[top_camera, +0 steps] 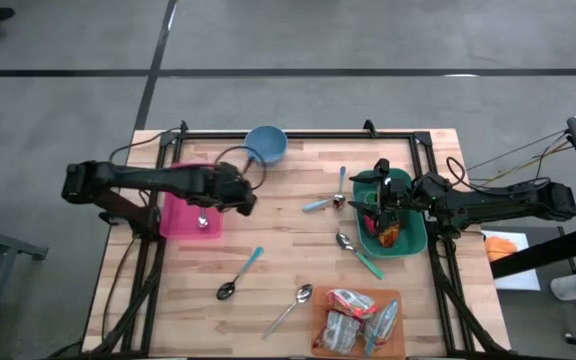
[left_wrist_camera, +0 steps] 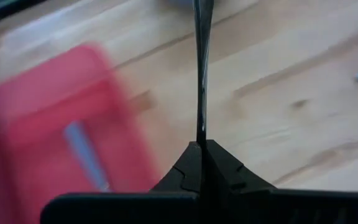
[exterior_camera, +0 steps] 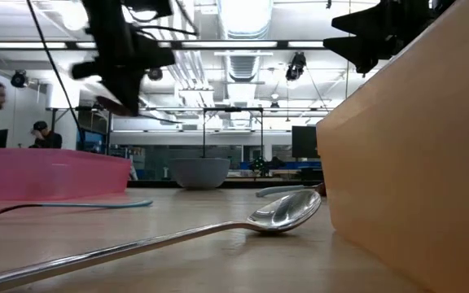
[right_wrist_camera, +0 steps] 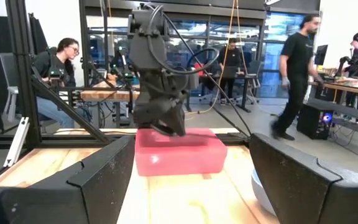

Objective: Pick & Place Food Item
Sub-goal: Put the black spoon into the pink bin

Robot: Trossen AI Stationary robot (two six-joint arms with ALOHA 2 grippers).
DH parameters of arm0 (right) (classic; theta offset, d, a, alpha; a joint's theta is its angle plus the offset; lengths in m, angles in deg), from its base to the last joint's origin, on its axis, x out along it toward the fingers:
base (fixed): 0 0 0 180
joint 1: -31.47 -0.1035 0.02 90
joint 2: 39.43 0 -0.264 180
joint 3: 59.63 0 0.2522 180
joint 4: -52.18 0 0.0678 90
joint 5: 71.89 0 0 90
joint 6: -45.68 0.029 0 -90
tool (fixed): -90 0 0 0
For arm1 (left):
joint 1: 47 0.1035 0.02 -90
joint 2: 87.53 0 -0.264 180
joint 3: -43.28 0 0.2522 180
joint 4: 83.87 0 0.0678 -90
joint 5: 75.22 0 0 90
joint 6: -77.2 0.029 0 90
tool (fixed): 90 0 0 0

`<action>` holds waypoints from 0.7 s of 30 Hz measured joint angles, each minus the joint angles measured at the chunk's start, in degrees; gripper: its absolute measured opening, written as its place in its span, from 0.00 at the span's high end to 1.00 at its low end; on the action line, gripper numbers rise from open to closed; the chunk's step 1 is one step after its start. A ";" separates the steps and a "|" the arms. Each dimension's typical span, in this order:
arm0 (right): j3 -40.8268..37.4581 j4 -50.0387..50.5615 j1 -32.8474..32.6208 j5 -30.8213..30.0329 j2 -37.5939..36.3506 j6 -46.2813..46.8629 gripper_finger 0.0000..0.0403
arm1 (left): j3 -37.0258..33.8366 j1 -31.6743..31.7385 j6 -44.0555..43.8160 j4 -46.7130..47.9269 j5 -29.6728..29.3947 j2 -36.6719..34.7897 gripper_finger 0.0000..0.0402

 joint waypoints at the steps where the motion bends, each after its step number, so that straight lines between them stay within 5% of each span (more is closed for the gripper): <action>1: 0.00 0.01 0.00 0.00 0.00 0.00 0.22 | 0.00 -0.27 -3.03 2.66 0.00 -0.78 1.00; 10: 0.00 0.00 0.00 0.00 0.00 0.02 0.22 | 0.00 -3.33 -28.16 22.35 0.60 -3.14 1.00; 21: 0.00 -0.02 0.00 0.00 0.00 0.02 0.22 | -10.09 -3.93 -38.84 19.12 8.29 -3.21 1.00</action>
